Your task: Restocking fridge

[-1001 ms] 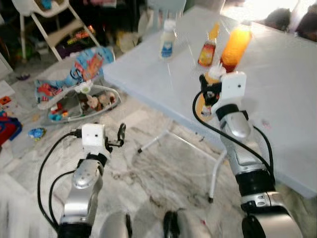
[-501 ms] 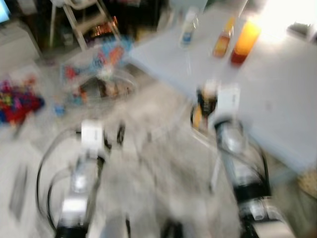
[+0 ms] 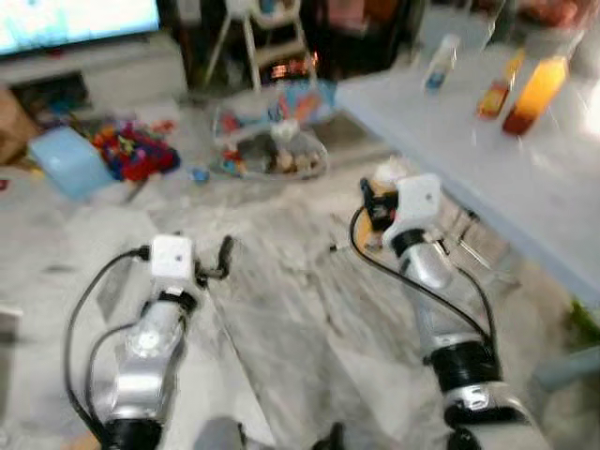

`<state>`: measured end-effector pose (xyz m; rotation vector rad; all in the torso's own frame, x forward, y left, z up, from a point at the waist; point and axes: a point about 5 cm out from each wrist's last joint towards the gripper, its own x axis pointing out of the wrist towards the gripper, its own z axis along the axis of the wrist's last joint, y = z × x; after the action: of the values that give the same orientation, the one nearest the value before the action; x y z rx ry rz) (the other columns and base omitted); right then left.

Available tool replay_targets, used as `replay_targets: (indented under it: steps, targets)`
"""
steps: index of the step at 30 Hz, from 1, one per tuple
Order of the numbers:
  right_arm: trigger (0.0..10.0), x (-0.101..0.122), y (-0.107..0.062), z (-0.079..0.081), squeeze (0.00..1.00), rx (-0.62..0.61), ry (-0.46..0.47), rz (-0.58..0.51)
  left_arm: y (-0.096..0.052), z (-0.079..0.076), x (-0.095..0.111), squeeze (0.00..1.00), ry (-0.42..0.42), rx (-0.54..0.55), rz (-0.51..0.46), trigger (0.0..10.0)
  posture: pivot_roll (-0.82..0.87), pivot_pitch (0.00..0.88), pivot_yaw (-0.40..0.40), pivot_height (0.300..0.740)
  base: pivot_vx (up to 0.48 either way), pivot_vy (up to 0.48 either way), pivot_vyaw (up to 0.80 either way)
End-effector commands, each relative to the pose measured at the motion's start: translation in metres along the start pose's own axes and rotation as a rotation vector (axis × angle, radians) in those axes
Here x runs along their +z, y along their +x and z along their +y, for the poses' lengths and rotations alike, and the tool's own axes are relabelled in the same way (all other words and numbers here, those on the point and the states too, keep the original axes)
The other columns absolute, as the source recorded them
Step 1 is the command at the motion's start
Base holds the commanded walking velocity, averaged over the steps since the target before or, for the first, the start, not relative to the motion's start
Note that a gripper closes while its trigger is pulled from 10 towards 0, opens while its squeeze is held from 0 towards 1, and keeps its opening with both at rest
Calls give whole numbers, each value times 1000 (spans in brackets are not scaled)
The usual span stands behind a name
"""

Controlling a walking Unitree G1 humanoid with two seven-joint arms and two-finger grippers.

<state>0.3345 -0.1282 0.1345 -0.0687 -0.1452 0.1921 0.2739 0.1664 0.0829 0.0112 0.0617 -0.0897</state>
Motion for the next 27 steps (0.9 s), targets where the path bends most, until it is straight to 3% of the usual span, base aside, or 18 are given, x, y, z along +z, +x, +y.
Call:
replay_targets:
  steps: [1,7,13,22,27]
  targets:
    - [10000,3,2,-2,0,0,-8,-10,1,-5,0,0,3,-17,0,10000,46,0,-51,740,0,0,800]
    - [10000,0,0,-2,0,-4,3,-5,-2,0,-1,0,11,28,-4,10000,54,0,-40,740,0,0,671]
    - [10000,-3,-2,-5,0,-29,-5,4,-10,7,-7,0,12,65,12,10000,53,16,-37,740,0,0,0]
    - [10000,0,-2,-5,0,-2,-41,-6,-7,9,-2,0,19,86,-4,10000,46,50,-40,740,0,0,0]
    - [10000,1,-2,-5,0,-1,-68,-12,-6,9,-1,0,23,89,-3,10000,45,59,-37,740,0,0,776]
